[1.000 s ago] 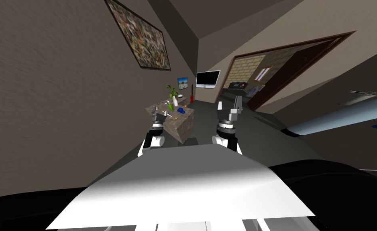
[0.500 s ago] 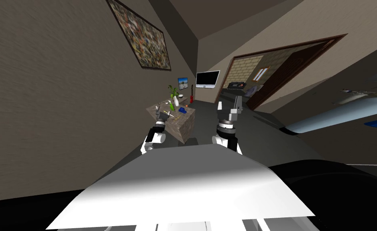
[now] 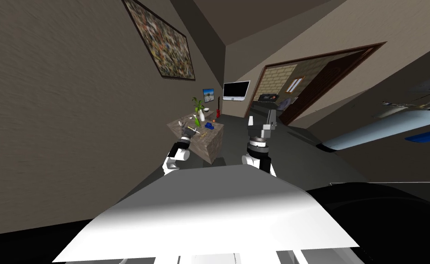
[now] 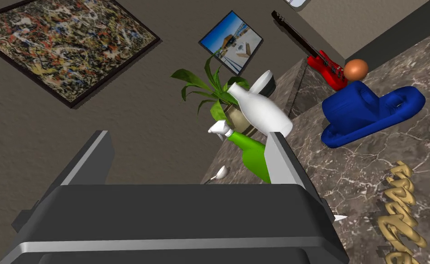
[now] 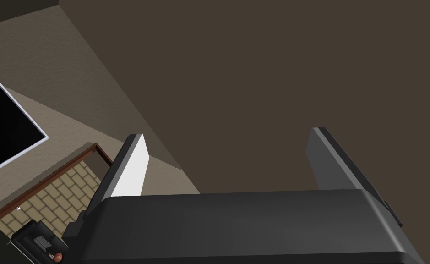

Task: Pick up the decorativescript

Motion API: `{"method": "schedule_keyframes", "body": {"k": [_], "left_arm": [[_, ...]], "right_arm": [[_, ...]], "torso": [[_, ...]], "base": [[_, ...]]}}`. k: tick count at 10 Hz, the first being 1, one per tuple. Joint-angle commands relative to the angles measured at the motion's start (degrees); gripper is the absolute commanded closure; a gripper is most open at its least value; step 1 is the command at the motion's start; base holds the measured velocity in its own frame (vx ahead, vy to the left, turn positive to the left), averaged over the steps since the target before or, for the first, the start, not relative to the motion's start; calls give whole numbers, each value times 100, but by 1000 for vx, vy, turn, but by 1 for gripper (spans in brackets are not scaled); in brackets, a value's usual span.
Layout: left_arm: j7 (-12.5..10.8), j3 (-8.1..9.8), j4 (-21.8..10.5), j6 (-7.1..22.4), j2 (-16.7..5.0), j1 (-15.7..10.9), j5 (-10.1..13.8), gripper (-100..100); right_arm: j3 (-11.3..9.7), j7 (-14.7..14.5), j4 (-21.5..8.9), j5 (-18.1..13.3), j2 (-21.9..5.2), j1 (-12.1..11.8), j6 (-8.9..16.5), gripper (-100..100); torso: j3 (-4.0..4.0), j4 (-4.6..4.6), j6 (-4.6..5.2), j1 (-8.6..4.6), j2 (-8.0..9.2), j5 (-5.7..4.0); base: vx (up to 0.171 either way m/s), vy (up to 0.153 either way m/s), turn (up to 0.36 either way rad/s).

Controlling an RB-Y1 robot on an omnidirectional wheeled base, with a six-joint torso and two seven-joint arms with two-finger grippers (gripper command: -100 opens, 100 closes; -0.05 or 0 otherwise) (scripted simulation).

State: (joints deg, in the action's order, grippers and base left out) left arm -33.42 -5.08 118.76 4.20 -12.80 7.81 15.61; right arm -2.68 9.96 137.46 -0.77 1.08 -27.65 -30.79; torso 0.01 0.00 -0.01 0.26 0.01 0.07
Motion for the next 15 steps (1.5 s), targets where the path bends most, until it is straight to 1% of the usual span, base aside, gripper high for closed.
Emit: {"method": "schedule_keyframes", "body": {"k": [1, 2, 3, 4, 5, 6, 7, 8, 9, 10, 11, 12, 13, 14, 15], "left_arm": [[-276, -49, -167, 286, -23, -219, 127, -100], [-276, -49, -167, 429, -23, -219, 127, -100], [-516, -70, -303, 626, -66, -409, 250, -100], [-530, -70, -303, 767, -66, -409, 250, -100], [-768, -87, -442, 955, -106, -598, 368, -100], [-785, -87, -442, 1086, -106, -598, 368, -100], [-785, -87, -442, 1111, -106, -598, 368, -100], [-1040, -101, -584, 1332, -143, -784, 479, -100], [-1040, -101, -584, 1460, -143, -784, 479, -100], [-1291, -111, -728, 1636, -179, -966, 583, -100], [-1293, -111, -728, 1787, -179, -966, 583, -100], [-1538, -116, -873, 1970, -213, -1142, 680, -100], [-1545, -116, -873, 2156, -213, -1142, 680, -100], [-1792, -116, -1020, 2343, -247, -1314, 767, -100], [-1793, -116, -1020, 2523, -247, -1314, 767, -100]], "right_arm": [[0, 0, 0, 0, 0, 0, 0, 0], [0, 0, 0, 0, 0, 0, 0, 0], [0, 0, 0, 0, 0, 0, 0, 0], [0, 0, 0, 0, 0, 0, 0, 0], [0, 0, 0, 0, 0, 0, 0, 0], [0, 0, 0, 0, 0, 0, 0, 0], [0, 0, 0, 0, 0, 0, 0, 0], [0, 0, 0, 0, 0, 0, 0, 0], [0, 0, 0, 0, 0, 0, 0, 0], [0, 0, 0, 0, 0, 0, 0, 0], [0, 0, 0, 0, 0, 0, 0, 0], [0, 0, 0, 0, 0, 0, 0, 0], [0, 0, 0, 0, 0, 0, 0, 0], [0, 0, 0, 0, 0, 0, 0, 0], [0, 0, 0, 0, 0, 0, 0, 0]], "torso": [[0, 0, 0, 0, 0, 0], [1, 0, 1, 7, 2, 1], [0, 0, -1, 5, 0, 1], [-2, -1, 1, 2, -3, 0], [-3, -1, -1, -2, -5, 0], [-3, -1, 1, 1, -5, 0], [-2, -1, -1, -3, -4, 0], [-3, -1, -1, -16, -4, -3], [-3, -1, 1, -13, -5, -3], [-3, -1, 0, -12, -5, -2], [-3, -1, 0, -2, -5, -1], [-2, -1, -1, -4, -4, 0], [-3, -1, 1, -6, -5, -1], [-2, -1, -1, -10, -4, -2], [-2, -1, 1, -11, -3, -2]], "base": [[-19, 95, -59], [-9, 83, -42], [-3, 74, -57], [1, 65, -30], [-1, 76, -71], [-2, 63, -40], [1, 25, 7], [0, 40, -61], [-2, 47, -55], [0, 73, -76], [-4, 68, -41], [-4, 58, -80], [-6, 45, -50], [-8, 50, -87], [0, 44, -50]]}}
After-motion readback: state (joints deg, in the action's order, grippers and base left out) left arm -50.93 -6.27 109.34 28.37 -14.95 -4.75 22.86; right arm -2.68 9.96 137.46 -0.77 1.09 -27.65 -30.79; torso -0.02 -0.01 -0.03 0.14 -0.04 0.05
